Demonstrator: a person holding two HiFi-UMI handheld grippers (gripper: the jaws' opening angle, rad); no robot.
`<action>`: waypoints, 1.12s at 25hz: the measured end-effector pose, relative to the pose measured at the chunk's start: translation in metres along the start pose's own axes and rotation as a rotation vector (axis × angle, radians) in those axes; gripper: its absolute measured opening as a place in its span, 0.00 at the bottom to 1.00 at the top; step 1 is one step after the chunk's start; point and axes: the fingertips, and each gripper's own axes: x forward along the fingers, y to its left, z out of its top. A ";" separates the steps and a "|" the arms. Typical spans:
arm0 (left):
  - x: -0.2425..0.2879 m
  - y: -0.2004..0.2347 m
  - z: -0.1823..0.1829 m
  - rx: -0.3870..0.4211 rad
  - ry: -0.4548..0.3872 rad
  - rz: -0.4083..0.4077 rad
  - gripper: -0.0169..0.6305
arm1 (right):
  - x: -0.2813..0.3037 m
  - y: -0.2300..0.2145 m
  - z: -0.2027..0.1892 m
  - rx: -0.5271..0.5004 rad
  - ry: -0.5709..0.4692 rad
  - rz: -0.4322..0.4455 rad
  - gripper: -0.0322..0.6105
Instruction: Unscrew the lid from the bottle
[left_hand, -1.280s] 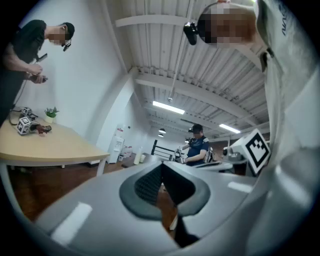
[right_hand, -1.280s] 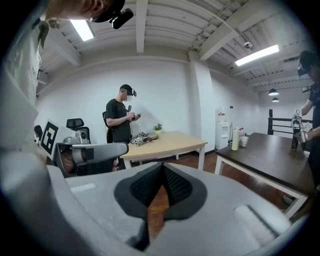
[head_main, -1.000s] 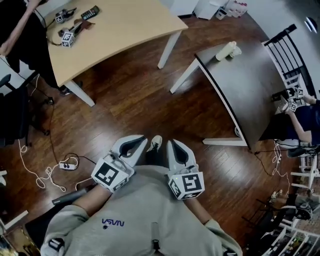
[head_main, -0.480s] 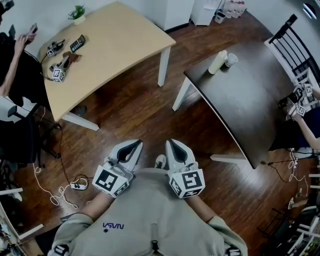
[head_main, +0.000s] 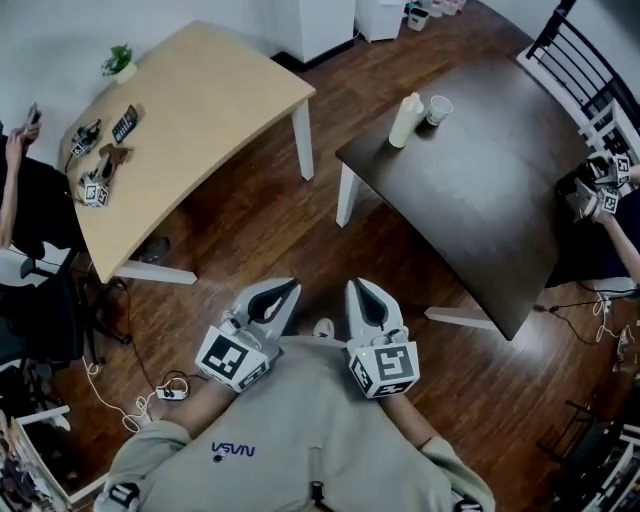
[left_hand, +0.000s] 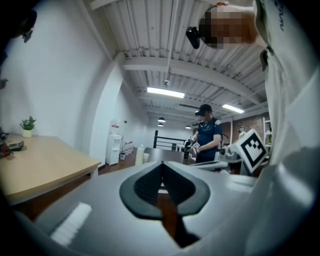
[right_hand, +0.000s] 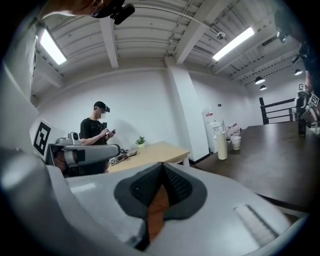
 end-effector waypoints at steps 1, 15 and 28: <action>0.007 0.001 0.001 -0.001 0.002 -0.016 0.03 | 0.001 -0.006 0.000 0.009 -0.001 -0.015 0.05; 0.130 0.039 0.012 -0.042 0.010 -0.342 0.03 | 0.039 -0.092 0.024 0.033 0.009 -0.340 0.05; 0.183 0.131 0.040 -0.087 -0.035 -0.445 0.03 | 0.116 -0.125 0.067 0.002 0.011 -0.503 0.05</action>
